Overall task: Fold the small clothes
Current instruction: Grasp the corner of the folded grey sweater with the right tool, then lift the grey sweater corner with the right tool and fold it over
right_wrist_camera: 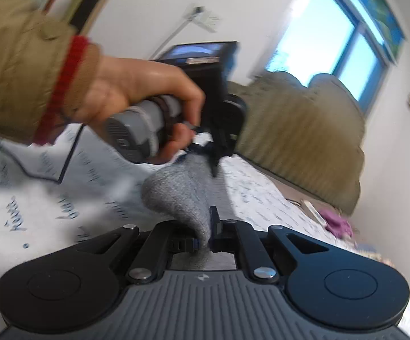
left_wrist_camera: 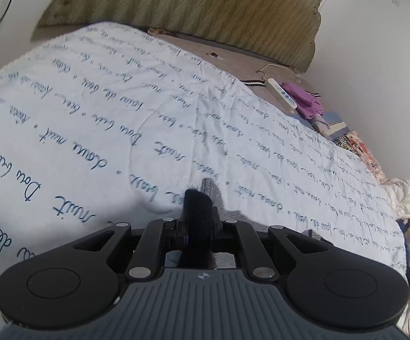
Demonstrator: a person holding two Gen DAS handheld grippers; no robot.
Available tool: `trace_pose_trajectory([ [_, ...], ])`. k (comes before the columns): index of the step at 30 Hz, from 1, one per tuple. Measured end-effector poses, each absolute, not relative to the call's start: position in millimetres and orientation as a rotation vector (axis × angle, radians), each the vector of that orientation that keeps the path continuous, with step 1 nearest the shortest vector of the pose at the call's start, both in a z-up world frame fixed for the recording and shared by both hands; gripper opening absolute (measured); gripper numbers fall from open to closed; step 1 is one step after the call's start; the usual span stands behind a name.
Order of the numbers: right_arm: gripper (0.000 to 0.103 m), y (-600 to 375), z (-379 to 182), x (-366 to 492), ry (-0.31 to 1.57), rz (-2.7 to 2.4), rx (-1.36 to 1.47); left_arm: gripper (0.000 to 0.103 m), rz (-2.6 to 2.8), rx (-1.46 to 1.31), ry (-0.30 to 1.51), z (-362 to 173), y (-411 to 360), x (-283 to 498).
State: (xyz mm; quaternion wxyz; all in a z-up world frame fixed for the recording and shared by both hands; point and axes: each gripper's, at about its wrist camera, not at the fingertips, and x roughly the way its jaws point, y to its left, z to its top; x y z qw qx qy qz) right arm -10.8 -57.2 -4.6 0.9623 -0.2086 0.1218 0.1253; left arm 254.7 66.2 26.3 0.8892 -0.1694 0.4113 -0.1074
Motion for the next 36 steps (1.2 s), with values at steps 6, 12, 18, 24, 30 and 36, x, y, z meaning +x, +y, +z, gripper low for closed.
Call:
trace_pose_trajectory([
  [6,0.007,-115.7,4.0,-17.8,0.258,0.201,-0.273,0.01,-0.217,-0.273,0.807,56.3,9.1,238.2],
  [12,0.007,-160.0,5.7,-37.5,0.254,0.154,-0.18,0.01,-0.244,-0.19,0.764,72.0,-55.8,225.6],
  [18,0.006,-197.7,2.4,-47.1,0.269,0.116,-0.097,0.01,-0.298,-0.133,0.759,70.9,-118.2,218.9],
  [24,0.005,-235.1,-3.7,-52.8,0.289,0.077,-0.02,0.01,-0.342,-0.052,0.758,59.6,-173.6,218.0],
  [30,0.005,-258.9,-17.0,-60.7,0.341,0.042,0.053,0.009,-0.382,0.019,0.782,37.7,-219.9,220.5],
  [36,0.005,-288.4,-29.4,-67.6,0.382,0.004,0.12,0.009,-0.434,0.075,0.803,15.5,-260.0,214.7],
])
